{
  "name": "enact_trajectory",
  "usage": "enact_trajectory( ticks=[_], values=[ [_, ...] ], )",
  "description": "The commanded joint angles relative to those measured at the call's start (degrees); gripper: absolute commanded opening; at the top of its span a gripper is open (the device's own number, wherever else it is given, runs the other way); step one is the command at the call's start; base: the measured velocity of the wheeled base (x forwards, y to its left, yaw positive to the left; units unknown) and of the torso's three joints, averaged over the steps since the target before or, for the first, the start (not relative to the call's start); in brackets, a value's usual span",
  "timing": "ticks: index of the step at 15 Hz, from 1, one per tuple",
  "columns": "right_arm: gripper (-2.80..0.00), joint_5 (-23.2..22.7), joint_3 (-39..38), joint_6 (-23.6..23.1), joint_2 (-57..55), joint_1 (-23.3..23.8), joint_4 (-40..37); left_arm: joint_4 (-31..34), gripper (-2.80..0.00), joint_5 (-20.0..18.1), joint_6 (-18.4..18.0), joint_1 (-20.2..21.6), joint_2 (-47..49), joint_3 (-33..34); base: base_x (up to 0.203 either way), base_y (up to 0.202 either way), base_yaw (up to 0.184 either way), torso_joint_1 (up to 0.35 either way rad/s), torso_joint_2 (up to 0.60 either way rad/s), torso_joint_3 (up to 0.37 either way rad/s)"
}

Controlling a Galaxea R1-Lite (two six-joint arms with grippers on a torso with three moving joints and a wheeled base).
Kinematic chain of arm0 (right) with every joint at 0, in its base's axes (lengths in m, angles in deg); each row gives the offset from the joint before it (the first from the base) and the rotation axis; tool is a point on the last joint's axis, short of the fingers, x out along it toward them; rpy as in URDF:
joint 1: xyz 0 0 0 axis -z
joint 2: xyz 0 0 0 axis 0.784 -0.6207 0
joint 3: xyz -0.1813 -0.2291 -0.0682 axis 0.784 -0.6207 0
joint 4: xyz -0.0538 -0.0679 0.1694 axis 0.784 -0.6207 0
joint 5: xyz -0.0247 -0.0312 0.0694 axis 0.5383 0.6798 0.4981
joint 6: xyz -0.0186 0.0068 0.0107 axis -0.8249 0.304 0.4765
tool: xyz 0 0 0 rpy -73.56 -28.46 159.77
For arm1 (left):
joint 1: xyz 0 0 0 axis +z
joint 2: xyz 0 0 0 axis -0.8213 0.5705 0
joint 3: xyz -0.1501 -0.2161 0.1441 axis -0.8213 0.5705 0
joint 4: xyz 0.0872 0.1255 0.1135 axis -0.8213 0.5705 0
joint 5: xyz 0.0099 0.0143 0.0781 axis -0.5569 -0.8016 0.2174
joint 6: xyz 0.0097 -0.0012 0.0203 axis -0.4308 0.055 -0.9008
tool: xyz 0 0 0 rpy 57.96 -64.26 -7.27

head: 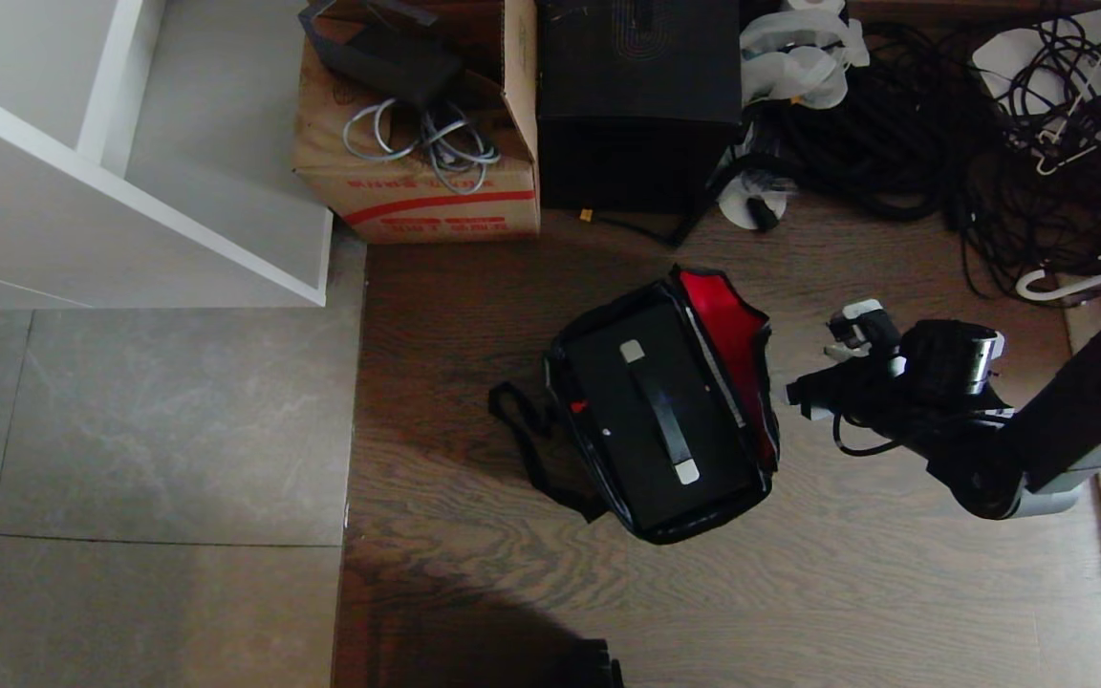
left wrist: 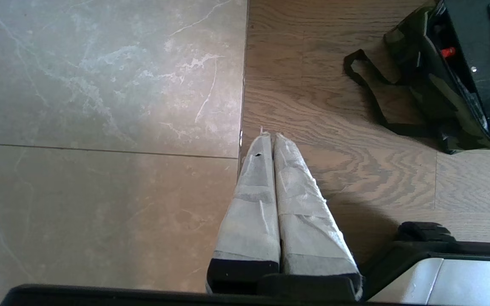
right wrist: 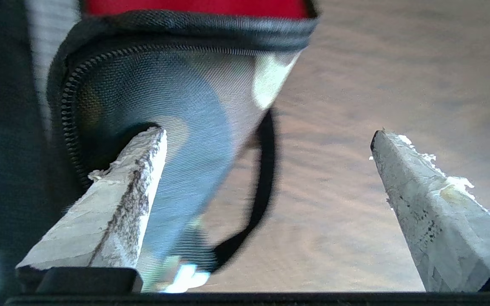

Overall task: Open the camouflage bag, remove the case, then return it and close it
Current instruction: Close the top of the storage box

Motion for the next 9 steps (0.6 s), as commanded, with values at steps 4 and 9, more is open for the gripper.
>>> enact_trajectory(
  ticks=[4,9],
  values=[
    [0.0,-0.2,1.9,22.9,-0.5,-2.5,-5.5,0.0,-2.8,0.0,0.0,0.0,0.1,0.0,0.0,0.0,0.0,0.0,0.0,0.0],
    [0.0,-3.6,6.6,40.4,1.2,-2.2,-14.8,0.0,-2.8,0.0,0.0,0.0,0.1,0.0,0.0,0.0,0.0,0.0,0.0,0.0]
  ],
)
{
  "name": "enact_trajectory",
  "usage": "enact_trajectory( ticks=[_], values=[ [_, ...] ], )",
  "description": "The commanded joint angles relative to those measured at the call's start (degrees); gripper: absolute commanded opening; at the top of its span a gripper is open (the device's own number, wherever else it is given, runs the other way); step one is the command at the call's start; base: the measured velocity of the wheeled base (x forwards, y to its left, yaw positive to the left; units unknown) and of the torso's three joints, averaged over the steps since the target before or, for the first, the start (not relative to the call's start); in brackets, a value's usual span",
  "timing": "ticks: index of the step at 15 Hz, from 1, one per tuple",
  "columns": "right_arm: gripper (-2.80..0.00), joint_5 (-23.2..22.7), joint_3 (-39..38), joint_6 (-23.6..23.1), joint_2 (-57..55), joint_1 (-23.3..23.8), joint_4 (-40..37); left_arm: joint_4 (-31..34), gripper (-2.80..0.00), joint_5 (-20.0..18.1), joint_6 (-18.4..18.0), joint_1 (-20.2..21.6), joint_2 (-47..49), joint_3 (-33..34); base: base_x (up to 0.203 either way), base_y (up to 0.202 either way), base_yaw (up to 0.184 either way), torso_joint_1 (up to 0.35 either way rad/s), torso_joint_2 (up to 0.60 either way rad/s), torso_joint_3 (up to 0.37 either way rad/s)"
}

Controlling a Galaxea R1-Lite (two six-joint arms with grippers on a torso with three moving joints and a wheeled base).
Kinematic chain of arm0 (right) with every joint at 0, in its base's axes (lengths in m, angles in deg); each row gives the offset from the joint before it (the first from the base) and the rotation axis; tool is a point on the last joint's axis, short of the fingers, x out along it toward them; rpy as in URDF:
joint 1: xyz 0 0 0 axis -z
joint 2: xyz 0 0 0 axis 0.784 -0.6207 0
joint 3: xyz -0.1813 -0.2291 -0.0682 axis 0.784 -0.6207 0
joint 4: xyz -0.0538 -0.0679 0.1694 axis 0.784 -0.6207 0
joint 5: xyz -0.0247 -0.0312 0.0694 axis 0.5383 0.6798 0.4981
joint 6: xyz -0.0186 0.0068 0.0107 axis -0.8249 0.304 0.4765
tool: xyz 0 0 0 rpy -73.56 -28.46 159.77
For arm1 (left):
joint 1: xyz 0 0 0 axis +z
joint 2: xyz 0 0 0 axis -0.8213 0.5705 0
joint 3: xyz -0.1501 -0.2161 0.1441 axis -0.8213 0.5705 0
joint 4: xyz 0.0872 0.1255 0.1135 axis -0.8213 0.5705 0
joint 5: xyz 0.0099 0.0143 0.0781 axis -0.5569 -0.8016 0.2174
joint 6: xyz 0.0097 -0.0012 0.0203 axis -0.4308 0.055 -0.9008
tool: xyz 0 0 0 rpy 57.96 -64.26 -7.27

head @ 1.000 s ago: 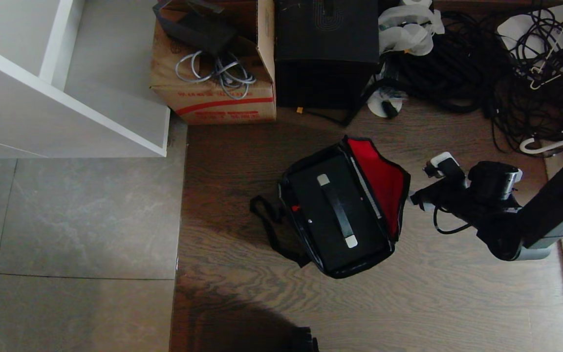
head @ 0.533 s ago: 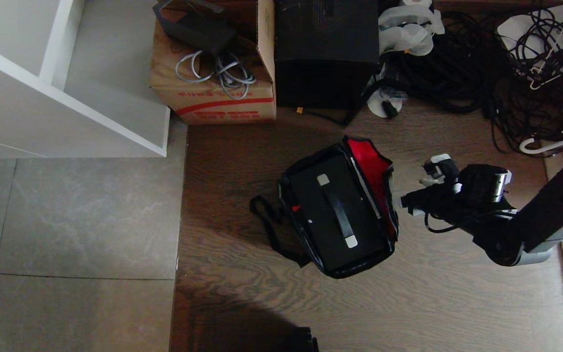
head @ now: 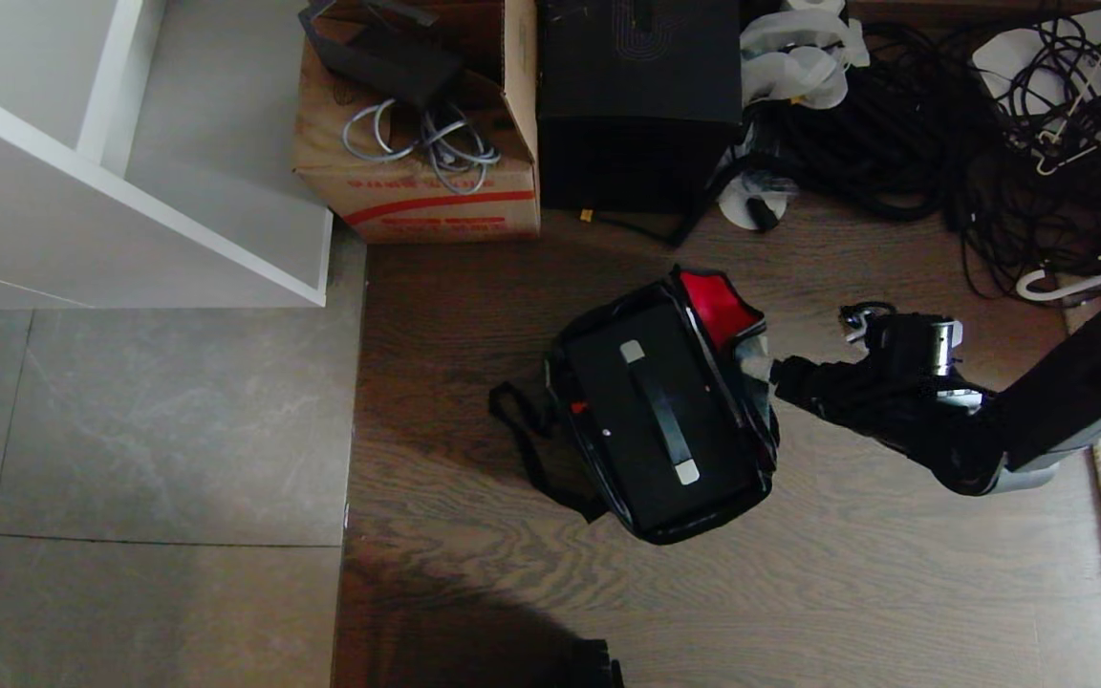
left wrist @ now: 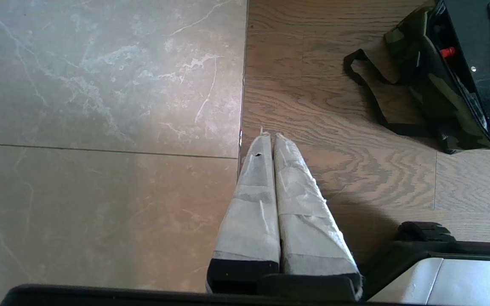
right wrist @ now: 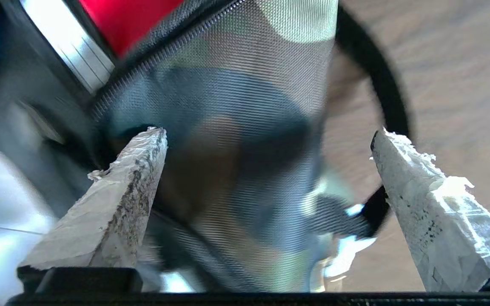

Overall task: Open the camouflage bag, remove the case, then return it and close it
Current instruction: Close the top of the storage box

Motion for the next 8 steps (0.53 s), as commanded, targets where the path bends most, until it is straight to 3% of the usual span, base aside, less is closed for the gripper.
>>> enact_trajectory(
  ticks=[1,8],
  values=[
    [0.0,-1.2,0.9,1.8,1.4,0.1,-0.5,0.0,-2.8,0.0,0.0,0.0,0.1,0.0,0.0,0.0,0.0,0.0,0.0,0.0],
    [0.0,-3.1,1.6,9.0,2.6,-0.2,-2.5,0.0,-2.8,0.0,0.0,0.0,0.1,0.0,0.0,0.0,0.0,0.0,0.0,0.0]
  ],
)
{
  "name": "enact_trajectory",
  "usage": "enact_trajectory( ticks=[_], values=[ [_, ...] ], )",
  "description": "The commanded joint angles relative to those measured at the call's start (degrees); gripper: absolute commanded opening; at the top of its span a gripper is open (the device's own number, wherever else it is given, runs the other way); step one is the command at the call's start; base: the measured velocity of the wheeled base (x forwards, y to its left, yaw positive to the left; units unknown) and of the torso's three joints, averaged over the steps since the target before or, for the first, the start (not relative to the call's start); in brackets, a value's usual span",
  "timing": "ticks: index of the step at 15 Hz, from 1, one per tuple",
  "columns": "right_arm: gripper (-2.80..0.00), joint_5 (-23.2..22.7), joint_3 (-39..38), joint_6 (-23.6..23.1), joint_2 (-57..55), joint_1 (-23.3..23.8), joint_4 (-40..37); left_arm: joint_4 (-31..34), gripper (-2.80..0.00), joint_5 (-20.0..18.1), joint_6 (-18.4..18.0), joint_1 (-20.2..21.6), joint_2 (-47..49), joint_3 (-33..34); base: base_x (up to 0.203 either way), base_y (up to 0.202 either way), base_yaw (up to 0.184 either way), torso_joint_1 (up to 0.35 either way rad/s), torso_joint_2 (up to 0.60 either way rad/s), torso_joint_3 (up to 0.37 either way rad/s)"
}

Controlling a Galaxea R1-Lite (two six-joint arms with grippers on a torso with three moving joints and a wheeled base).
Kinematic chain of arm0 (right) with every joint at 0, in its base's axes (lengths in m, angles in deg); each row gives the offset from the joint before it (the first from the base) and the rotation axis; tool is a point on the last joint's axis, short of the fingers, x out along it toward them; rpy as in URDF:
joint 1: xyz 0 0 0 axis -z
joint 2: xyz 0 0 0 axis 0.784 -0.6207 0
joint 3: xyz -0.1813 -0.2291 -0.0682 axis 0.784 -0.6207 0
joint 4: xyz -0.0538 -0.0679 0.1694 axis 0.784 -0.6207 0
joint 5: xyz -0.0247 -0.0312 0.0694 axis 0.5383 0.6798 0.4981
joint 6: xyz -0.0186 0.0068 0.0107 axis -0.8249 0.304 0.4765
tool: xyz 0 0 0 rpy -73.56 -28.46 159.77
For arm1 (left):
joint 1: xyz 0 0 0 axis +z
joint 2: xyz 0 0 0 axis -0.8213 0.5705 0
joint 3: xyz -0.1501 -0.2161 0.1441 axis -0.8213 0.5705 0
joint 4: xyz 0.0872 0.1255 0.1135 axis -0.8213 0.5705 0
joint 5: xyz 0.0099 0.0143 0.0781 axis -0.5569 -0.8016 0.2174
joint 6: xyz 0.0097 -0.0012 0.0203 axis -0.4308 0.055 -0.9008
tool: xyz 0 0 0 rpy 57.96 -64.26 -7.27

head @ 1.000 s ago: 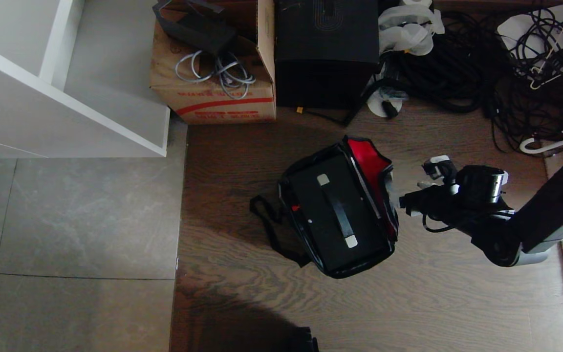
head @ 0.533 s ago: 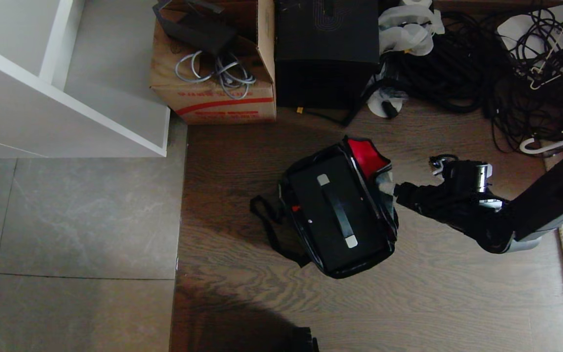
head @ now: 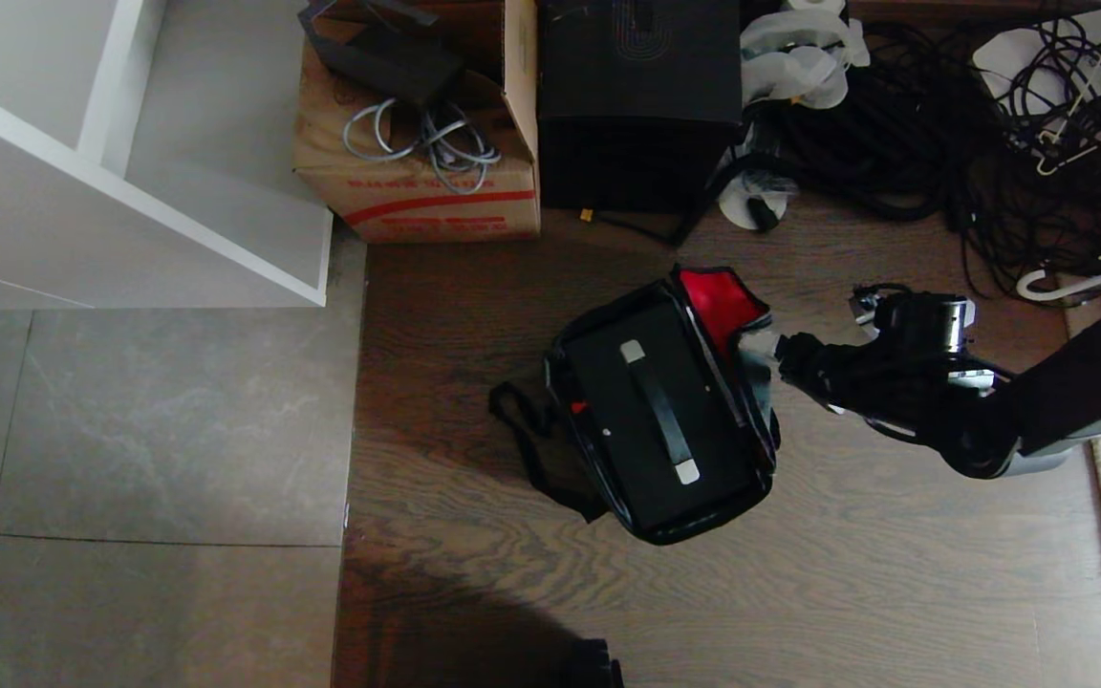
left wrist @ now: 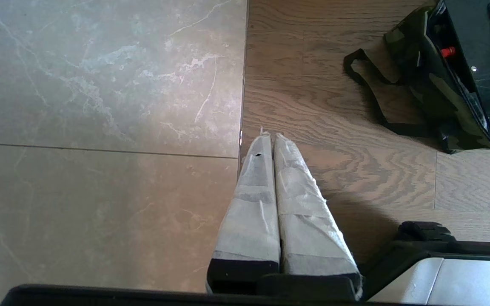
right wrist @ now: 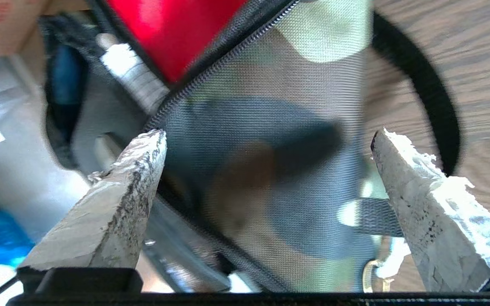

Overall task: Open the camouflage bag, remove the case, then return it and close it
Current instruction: Close the top of the storage box

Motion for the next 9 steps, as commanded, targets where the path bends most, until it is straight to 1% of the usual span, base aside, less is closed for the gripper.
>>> enact_trajectory(
  ticks=[1,2,3,9],
  values=[
    [0.0,-0.7,0.1,4.0,-0.2,-0.2,-1.8,0.0,-2.8,0.0,0.0,0.0,0.1,-0.1,0.0,0.0,0.0,0.0,0.0,0.0],
    [0.0,-0.8,1.1,5.9,0.2,-0.2,-2.7,0.0,-2.8,0.0,0.0,0.0,0.1,-0.1,0.0,0.0,0.0,0.0,0.0,0.0],
    [0.0,-0.9,1.9,6.8,0.3,-0.2,-3.3,0.0,-2.8,0.0,0.0,0.0,0.1,0.0,0.0,0.0,0.0,0.0,0.0,0.0],
    [0.0,-0.9,2.8,8.1,1.7,0.3,-5.0,0.0,-2.8,0.0,0.0,0.0,0.1,0.0,0.0,0.0,0.0,0.0,0.0,0.0]
  ],
)
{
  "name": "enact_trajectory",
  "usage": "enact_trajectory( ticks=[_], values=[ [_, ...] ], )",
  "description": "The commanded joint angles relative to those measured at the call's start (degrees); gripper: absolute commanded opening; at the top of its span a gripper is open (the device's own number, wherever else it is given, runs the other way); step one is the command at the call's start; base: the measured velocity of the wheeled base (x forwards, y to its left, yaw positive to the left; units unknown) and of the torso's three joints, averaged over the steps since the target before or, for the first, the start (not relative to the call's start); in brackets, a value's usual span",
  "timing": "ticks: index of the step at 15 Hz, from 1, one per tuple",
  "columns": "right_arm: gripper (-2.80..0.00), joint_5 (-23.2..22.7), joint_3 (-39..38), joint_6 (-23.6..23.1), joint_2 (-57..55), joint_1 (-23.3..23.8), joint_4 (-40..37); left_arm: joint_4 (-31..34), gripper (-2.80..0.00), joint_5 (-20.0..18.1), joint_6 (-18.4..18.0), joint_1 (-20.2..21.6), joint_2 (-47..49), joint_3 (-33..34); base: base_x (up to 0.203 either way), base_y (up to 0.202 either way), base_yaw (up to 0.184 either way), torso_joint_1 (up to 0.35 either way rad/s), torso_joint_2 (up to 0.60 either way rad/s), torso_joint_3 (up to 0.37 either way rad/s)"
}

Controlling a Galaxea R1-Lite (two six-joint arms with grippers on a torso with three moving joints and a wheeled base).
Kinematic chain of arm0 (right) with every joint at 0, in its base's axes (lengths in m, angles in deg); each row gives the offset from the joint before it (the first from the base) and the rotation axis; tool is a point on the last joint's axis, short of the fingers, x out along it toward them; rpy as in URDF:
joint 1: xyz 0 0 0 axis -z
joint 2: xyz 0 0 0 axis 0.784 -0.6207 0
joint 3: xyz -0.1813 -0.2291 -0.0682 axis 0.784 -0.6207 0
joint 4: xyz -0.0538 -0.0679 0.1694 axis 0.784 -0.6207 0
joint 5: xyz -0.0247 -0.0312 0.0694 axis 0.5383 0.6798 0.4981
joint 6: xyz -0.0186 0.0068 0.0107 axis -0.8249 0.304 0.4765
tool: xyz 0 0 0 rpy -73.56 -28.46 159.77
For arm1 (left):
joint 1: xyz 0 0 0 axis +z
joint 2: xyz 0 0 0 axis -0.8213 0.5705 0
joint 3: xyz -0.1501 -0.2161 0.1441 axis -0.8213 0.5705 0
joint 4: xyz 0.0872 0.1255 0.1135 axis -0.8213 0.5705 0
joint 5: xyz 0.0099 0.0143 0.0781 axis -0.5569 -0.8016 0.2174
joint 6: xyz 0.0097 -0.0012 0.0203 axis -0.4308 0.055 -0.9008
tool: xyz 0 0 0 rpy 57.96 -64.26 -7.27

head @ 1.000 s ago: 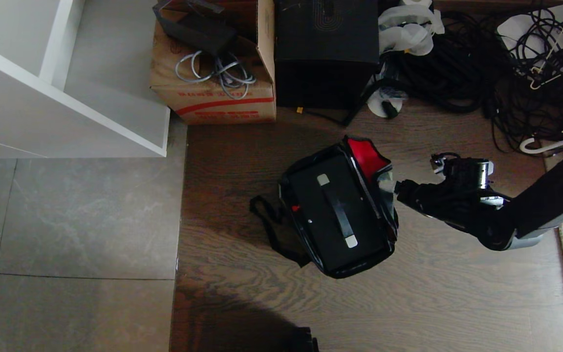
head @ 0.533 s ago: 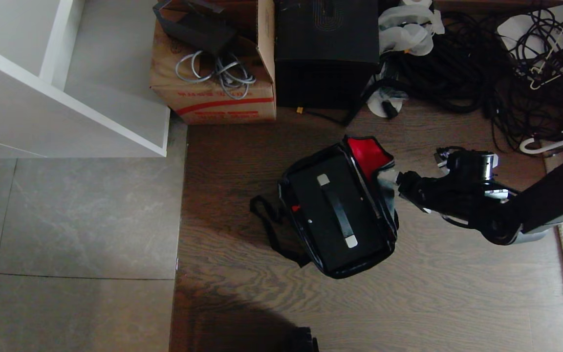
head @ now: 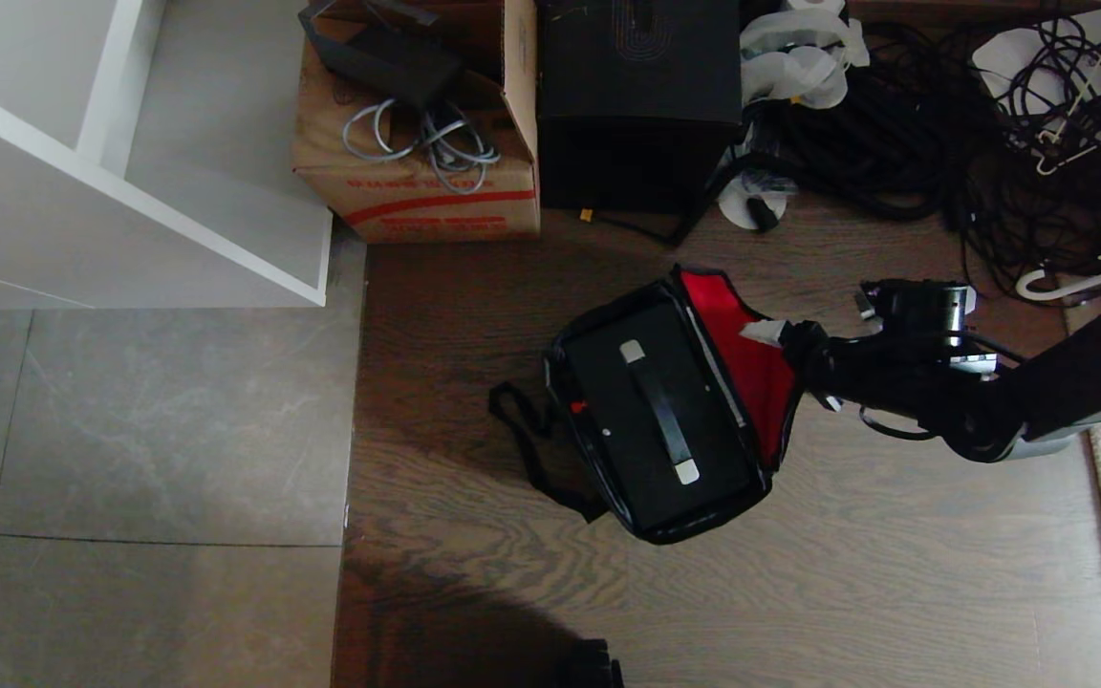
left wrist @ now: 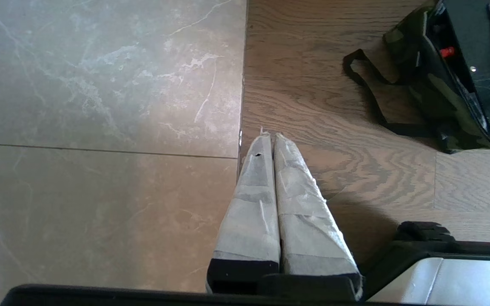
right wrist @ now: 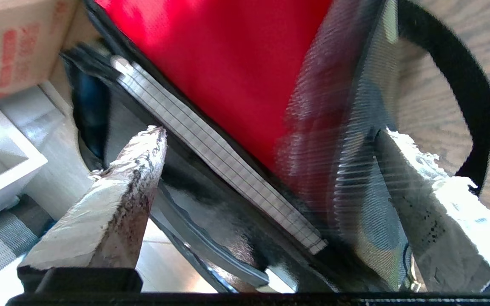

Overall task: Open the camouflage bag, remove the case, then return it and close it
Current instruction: Close the top of the storage box

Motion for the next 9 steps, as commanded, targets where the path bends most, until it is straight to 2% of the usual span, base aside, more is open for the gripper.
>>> enact_trajectory(
  ticks=[1,3,6,7,9],
  values=[
    [0.0,-0.2,-0.4,1.2,0.9,0.0,-0.6,0.0,-2.8,0.0,0.0,0.0,0.1,0.0,0.0,0.0,0.0,0.0,0.0,0.0],
    [0.0,-0.2,-0.7,2.3,0.6,-0.1,-1.6,0.0,-2.8,0.0,0.0,0.0,0.1,0.0,0.0,0.0,0.0,0.0,0.0,0.0],
    [0.0,0.3,-1.0,1.4,-1.3,-0.1,-1.9,0.0,-2.8,0.0,0.0,0.0,0.1,0.0,0.0,0.0,0.0,0.0,0.0,0.0],
    [-2.8,0.4,-0.7,0.6,-1.4,-0.1,-1.9,0.0,-2.8,0.0,0.0,0.0,0.1,0.0,0.0,0.0,0.0,0.0,0.0,0.0],
    [-2.8,0.7,-0.6,-1.7,-1.9,0.1,-1.8,0.0,-2.8,0.0,0.0,0.0,0.1,0.0,0.0,0.0,0.0,0.0,0.0,0.0]
  ],
)
